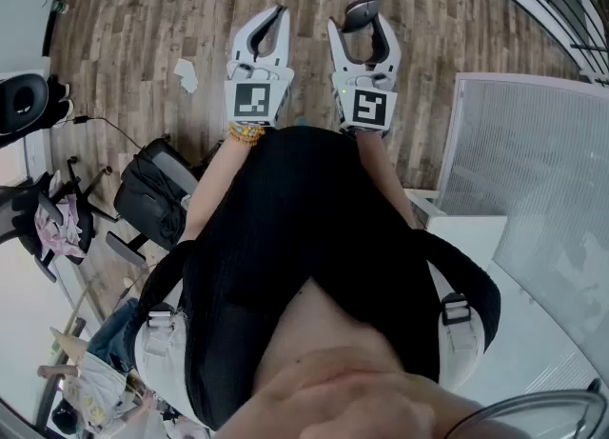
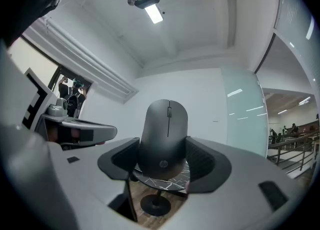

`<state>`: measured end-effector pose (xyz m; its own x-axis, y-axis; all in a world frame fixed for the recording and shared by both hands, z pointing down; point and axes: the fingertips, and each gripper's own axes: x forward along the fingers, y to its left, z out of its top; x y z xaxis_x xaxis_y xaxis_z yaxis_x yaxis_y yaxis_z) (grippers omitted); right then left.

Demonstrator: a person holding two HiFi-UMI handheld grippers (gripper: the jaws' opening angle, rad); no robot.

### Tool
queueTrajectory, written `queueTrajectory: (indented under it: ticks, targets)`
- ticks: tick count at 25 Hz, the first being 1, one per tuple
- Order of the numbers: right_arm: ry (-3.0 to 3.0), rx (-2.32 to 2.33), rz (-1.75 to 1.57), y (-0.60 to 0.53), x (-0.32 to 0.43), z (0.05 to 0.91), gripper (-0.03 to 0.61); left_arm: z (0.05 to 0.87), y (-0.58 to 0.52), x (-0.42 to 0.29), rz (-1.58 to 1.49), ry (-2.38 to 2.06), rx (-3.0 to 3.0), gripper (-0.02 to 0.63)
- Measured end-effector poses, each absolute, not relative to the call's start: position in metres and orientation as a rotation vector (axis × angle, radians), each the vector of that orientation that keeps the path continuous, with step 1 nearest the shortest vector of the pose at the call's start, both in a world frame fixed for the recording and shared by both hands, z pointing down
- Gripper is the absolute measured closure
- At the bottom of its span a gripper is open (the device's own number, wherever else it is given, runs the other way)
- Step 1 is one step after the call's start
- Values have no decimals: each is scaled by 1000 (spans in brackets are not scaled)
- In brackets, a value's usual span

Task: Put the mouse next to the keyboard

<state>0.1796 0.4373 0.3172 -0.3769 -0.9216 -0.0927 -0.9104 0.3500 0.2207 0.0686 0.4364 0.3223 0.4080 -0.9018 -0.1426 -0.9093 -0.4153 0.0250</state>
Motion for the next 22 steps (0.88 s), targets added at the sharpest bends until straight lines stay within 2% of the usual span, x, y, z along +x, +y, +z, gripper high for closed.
queueTrajectory:
  ticks: [11,22]
  targets:
    - [-2520,1737,-348,427,121,316,295,335,424,25,200,1633,-2649,592]
    - [-2562,1725,-334,370,126,326,295,352,370,35,135,1624,-2670,592]
